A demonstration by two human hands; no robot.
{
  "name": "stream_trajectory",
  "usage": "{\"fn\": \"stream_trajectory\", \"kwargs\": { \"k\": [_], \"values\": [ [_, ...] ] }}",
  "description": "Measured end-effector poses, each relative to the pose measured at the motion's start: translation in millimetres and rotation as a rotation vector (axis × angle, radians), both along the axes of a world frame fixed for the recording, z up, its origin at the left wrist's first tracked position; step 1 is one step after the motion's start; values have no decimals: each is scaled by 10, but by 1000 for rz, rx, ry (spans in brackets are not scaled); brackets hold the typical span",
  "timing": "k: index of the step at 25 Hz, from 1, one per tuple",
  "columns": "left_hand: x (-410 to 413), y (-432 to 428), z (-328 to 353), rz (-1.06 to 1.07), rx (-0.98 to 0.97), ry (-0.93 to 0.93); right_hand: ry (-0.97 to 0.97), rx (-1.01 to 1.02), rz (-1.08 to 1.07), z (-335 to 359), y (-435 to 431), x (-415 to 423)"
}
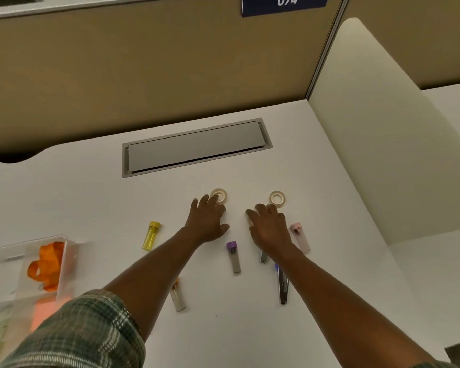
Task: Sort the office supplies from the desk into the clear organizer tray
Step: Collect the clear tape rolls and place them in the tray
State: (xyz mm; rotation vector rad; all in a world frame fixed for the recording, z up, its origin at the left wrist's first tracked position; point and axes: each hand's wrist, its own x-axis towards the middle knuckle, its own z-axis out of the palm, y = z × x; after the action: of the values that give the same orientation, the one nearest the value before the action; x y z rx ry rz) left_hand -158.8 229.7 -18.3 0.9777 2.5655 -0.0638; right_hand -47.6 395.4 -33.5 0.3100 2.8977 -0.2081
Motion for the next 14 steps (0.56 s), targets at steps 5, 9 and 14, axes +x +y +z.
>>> {"fn": "stream_trajectory", "kwargs": {
  "k": [5,9,14],
  "values": [
    [70,-36,24,-50,-12,66,12,-86,40,45,-153,44],
    [144,-88,40,-110,-40,77,137,-314,-49,141,-316,74],
    [174,-114,107,9,94,16,423,-725,-345,362,-400,125]
  ]
}}
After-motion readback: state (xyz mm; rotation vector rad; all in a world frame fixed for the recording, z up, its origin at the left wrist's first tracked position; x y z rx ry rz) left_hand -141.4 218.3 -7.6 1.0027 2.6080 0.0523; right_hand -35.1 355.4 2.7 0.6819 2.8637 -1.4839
